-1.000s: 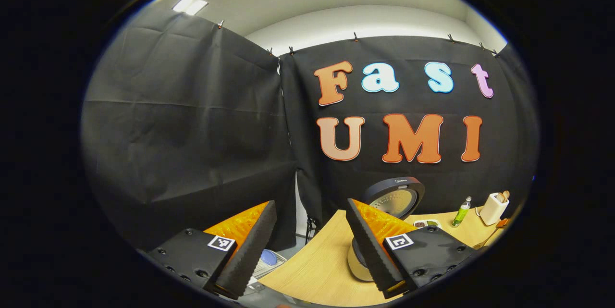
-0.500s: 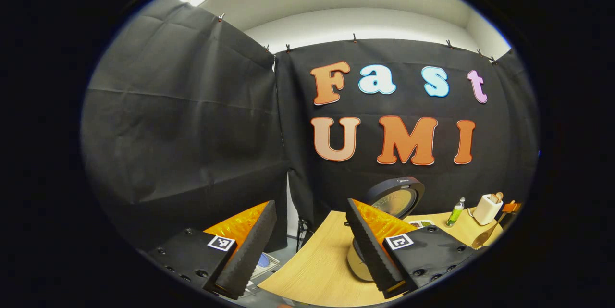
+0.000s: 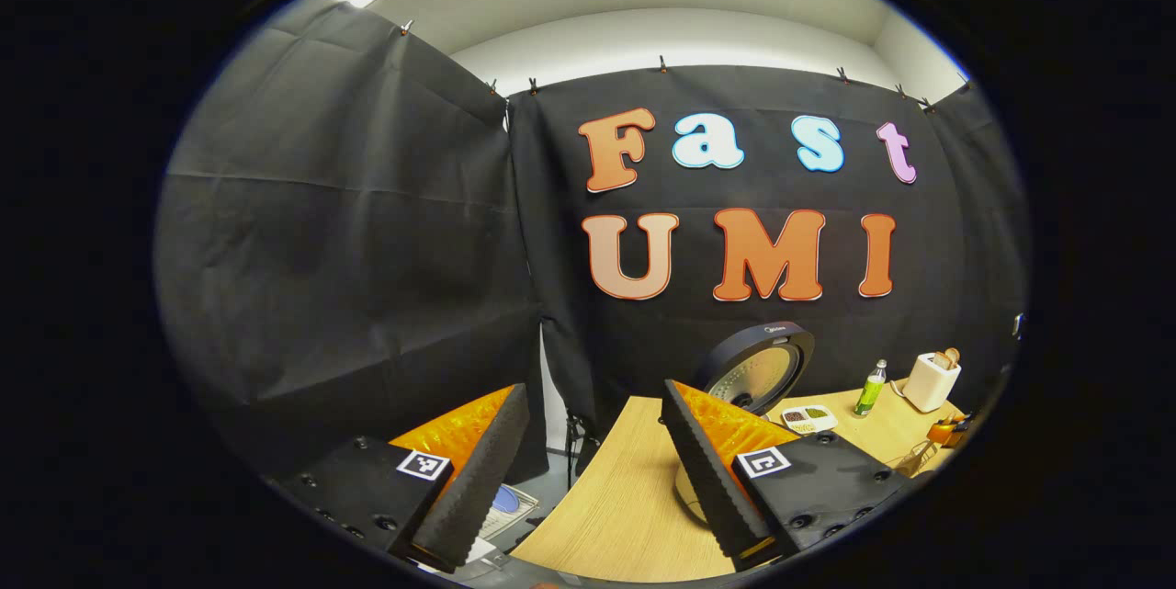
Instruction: Close the left gripper, press the button to open the rice cooker; take a wooden spoon from the chopstick holder with the right hand, scoop a spoonful of rice and pour it into the rice cooker, then put the wooden spoon back into the chopstick holder.
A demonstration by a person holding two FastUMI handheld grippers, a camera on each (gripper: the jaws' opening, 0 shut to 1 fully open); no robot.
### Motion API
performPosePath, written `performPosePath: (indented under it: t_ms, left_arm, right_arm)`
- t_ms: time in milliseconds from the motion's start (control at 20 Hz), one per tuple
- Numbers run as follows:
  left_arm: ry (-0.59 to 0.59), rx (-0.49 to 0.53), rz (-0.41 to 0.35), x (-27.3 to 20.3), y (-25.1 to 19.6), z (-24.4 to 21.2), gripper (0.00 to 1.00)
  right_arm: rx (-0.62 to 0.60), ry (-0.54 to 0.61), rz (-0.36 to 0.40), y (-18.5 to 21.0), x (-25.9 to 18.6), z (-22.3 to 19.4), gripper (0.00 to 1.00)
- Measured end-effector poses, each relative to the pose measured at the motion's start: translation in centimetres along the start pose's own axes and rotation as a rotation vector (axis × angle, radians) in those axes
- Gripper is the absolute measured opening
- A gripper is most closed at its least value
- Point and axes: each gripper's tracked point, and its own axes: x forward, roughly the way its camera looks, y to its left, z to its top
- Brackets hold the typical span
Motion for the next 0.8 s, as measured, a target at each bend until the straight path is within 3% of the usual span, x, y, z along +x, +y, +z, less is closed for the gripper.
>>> performPosePath:
  t_ms: [50, 100, 150, 200, 350, 550, 750, 800]
  left_arm:
    - [0.01, -0.001, -0.008, 0.1, -0.2, -0.3, 0.94]
    - [0.015, 0.001, -0.015, 0.2, -0.3, -0.6, 1.0]
    - [0.019, 0.005, -0.02, 0.2, -0.5, -0.9, 0.94]
    - [0.021, 0.009, -0.023, 0.3, -0.5, -0.9, 0.98]
    - [0.024, 0.006, -0.036, 0.6, -0.9, -1.2, 0.94]
    - [0.031, -0.004, -0.048, 0.6, -0.9, -1.6, 0.94]
    - [0.035, 0.003, -0.028, 0.5, 0.0, -2.1, 0.94]
    - [0.038, 0.002, -0.022, 0.5, 0.2, -2.1, 0.98]
  right_arm:
    - [-0.005, 0.009, -0.011, 0.1, 0.0, -0.7, 0.13]
    - [-0.022, 0.014, -0.024, 0.1, 0.0, -1.3, 0.13]
    - [-0.04, 0.02, -0.035, 0.3, -0.2, -1.9, 0.13]
    - [-0.051, 0.024, -0.041, 0.4, -0.3, -2.4, 0.13]
    - [-0.023, 0.033, -0.056, 0.7, -0.3, -3.6, 0.13]
    - [0.141, 0.059, -0.088, 0.9, -0.5, -5.3, 0.13]
    - [0.288, 0.073, -0.07, 2.2, -0.1, -5.8, 0.13]
    - [0.334, 0.075, -0.056, 2.9, -0.2, -5.9, 0.13]
